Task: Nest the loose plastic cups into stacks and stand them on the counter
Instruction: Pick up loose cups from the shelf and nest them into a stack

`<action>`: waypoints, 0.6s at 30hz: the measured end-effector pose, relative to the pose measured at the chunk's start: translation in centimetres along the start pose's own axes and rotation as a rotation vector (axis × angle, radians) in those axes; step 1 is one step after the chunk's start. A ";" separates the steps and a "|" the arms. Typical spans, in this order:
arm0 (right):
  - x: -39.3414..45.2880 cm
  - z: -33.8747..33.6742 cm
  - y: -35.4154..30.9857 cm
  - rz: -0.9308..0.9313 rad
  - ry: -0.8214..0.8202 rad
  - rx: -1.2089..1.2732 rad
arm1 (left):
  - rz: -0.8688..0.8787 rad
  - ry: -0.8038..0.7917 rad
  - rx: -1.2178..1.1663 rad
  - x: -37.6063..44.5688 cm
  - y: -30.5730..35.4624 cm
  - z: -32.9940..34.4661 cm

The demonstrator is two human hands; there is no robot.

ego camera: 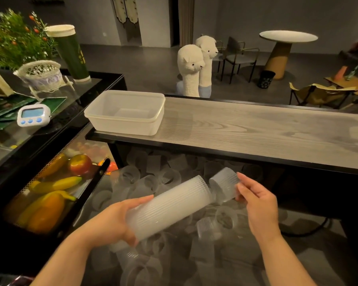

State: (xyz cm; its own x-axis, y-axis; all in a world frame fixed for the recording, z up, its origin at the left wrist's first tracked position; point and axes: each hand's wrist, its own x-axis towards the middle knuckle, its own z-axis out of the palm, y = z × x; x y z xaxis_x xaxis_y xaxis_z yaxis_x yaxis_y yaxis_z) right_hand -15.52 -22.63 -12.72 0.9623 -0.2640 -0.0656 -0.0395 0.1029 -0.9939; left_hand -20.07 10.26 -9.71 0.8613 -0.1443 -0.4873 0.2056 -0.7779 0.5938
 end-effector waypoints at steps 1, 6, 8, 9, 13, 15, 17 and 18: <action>-0.3 0.3 -0.5 0.013 -0.047 -0.007 | 0.009 -0.013 -0.010 0.0 0.3 -0.1; -1.5 2.2 -1.2 0.025 -0.196 -0.046 | 0.047 -0.033 -0.046 0.1 0.9 0.0; -1.9 2.7 -1.3 0.023 -0.260 -0.055 | 0.056 -0.019 -0.056 0.1 0.8 0.0; -1.9 2.7 -1.3 0.033 -0.314 -0.087 | 0.053 -0.009 -0.061 0.1 0.7 0.0; 0.2 1.1 0.3 0.029 -0.318 -0.295 | 0.014 0.025 -0.078 0.1 0.3 0.0; 2.3 -0.2 3.6 0.082 -0.102 -0.601 | -0.008 0.039 -0.081 0.1 0.0 0.0; 3.5 -1.4 7.6 0.295 -0.047 -0.969 | -0.012 0.041 -0.066 0.1 -0.1 0.0; 3.8 -2.0 9.9 0.378 -0.061 -1.026 | -0.011 0.038 -0.055 0.1 -0.1 0.0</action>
State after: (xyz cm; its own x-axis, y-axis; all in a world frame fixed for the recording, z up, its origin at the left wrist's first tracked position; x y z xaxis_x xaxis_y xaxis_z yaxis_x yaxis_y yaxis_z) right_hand -12.81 -24.50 -22.95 0.8516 -0.3329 -0.4050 -0.5131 -0.6878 -0.5135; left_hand -20.01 10.35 -9.85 0.8755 -0.1115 -0.4701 0.2399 -0.7442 0.6234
